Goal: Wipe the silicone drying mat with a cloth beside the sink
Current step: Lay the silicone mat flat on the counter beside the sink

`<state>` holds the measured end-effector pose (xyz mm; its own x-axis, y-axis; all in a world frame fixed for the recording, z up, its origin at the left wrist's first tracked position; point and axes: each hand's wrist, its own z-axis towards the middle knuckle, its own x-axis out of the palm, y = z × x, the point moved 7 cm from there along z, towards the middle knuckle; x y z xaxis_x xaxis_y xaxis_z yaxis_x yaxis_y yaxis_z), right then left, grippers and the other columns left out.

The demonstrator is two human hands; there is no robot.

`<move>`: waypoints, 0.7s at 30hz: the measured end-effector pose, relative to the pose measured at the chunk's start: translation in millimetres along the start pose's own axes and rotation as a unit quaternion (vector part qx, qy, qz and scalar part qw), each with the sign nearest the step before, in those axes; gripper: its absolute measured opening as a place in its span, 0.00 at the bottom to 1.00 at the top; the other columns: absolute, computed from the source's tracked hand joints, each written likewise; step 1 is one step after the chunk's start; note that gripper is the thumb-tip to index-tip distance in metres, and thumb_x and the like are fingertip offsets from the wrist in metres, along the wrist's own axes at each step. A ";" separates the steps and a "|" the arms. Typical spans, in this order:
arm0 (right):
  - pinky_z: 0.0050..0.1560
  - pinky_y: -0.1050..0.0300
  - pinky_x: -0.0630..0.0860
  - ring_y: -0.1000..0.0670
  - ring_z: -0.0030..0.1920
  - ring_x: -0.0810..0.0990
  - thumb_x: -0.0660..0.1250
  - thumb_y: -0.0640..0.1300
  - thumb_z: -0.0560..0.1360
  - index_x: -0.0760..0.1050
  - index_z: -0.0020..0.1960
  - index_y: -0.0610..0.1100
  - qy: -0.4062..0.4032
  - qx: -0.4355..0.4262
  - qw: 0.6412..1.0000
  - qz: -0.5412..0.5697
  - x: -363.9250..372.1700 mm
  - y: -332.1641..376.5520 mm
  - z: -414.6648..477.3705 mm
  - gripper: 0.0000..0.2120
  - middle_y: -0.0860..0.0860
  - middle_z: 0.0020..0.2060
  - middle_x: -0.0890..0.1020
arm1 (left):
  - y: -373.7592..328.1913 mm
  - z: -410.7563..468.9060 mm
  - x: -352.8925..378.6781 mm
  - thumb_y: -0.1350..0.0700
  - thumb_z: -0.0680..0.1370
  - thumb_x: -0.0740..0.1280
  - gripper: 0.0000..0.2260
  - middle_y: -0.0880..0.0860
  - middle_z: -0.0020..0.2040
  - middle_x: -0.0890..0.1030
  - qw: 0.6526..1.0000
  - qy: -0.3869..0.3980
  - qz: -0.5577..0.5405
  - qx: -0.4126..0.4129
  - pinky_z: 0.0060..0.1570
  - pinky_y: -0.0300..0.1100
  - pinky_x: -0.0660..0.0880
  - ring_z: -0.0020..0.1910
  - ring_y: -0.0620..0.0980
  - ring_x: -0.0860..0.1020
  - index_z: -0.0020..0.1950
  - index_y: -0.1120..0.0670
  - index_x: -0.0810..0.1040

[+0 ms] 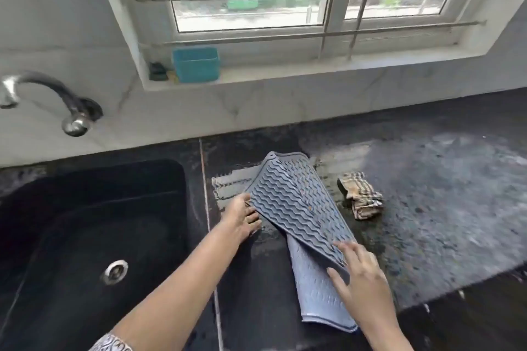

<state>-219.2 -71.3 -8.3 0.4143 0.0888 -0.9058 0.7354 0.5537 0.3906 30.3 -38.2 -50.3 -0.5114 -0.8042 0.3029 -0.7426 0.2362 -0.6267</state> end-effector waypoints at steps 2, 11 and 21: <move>0.42 0.48 0.79 0.43 0.50 0.79 0.77 0.45 0.62 0.71 0.60 0.50 0.011 0.012 1.000 -0.009 4.3 -4.3 -2.0 0.28 0.48 0.51 0.80 | -4.6 1.1 4.8 0.57 0.81 0.56 0.19 0.63 0.71 0.67 1.000 -0.019 -0.017 0.008 0.67 0.52 0.64 0.70 0.59 0.66 0.71 0.61 0.64; 0.42 0.53 0.74 0.47 0.47 0.79 0.66 0.38 0.72 0.74 0.62 0.52 0.070 0.067 0.995 0.001 6.7 4.9 8.5 0.20 0.51 0.49 0.77 | -16.2 24.6 10.1 0.62 0.79 0.58 0.06 0.52 0.41 0.76 0.995 -0.083 -0.011 0.051 0.37 0.41 0.71 0.39 0.48 0.75 0.51 0.59 0.75; 0.40 0.62 0.64 0.51 0.46 0.76 0.62 0.43 0.76 0.69 0.65 0.51 0.102 -0.008 0.995 0.018 7.7 46.0 12.4 0.17 0.53 0.52 0.73 | -54.8 34.3 -14.7 0.66 0.78 0.62 0.08 0.56 0.48 0.80 0.967 -0.125 0.086 0.205 0.38 0.48 0.80 0.45 0.54 0.81 0.54 0.56 0.74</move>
<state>-175.6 -55.5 4.8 0.3218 0.2751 -0.9060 0.7130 0.5591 0.4230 93.3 -58.0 -45.0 -0.4544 -0.8906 0.0183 -0.3958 0.1835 -0.8998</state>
